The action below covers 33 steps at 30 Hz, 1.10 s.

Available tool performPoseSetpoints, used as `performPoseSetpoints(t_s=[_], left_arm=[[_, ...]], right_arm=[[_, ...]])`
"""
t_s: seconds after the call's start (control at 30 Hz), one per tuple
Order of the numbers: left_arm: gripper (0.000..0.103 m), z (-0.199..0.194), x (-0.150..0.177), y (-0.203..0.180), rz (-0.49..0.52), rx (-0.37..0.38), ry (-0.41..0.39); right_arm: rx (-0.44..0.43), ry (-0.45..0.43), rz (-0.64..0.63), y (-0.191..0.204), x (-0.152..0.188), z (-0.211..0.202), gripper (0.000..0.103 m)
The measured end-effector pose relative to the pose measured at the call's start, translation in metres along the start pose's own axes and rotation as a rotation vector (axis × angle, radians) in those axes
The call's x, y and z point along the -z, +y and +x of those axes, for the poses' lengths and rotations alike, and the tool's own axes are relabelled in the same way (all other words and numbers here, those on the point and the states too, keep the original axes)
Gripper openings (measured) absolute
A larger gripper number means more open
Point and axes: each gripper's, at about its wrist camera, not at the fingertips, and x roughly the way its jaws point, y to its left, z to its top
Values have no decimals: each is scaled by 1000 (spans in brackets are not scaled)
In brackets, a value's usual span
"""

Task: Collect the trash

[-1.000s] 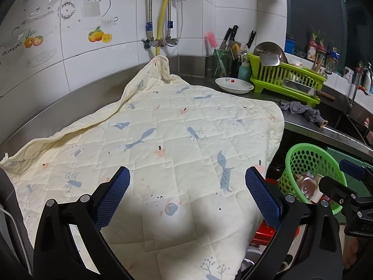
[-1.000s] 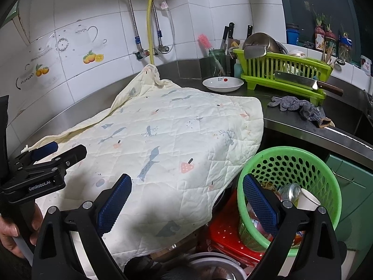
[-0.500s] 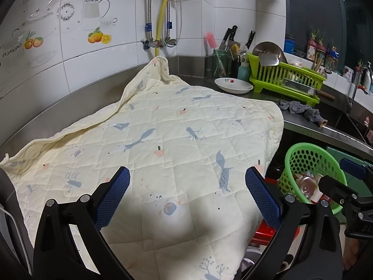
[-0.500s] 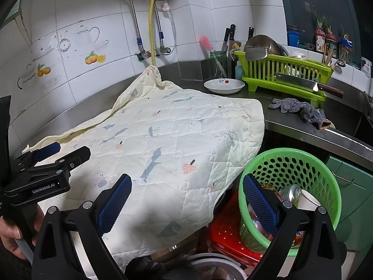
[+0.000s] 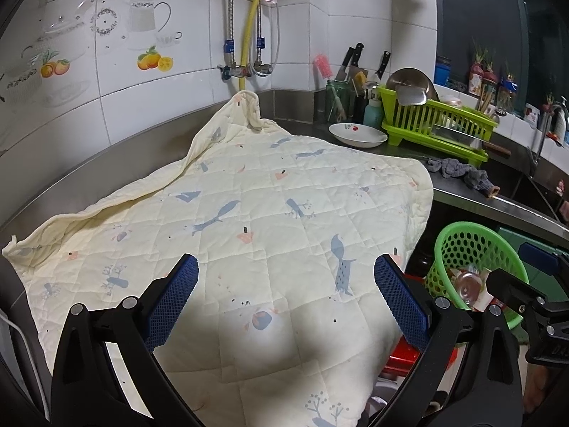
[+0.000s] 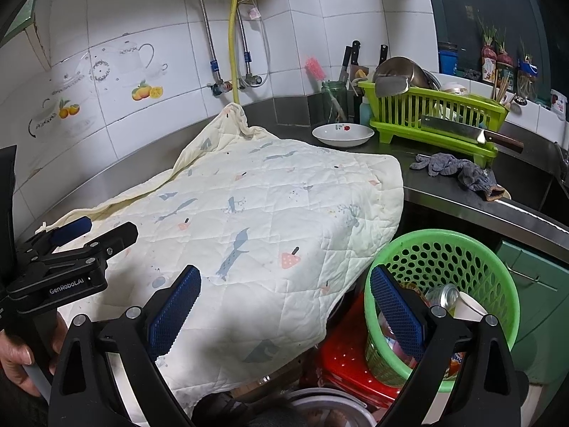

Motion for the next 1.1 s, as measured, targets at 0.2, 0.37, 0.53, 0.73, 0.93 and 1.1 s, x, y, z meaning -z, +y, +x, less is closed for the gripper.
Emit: performPoseSetpoints(t_s=[0.2, 0.37, 0.53, 0.73, 0.93, 1.1], left_arm=[[98, -3, 0, 0, -3, -11, -11], [98, -5, -1, 1, -5, -18, -21], [98, -5, -1, 0, -4, -21, -23], [98, -9, -2, 1, -6, -23, -32], [98, -11, -2, 2, -7, -26, -38], [98, -12, -2, 2, -8, -26, -38]], right_arm=[[4, -7, -3, 1, -1, -1, 93], [7, -15, -2, 0, -2, -3, 93], [8, -23, 0, -1, -3, -5, 93], [9, -26, -1, 0, -3, -6, 93], [8, -26, -2, 1, -3, -6, 93], [7, -25, -1, 1, -4, -6, 93]])
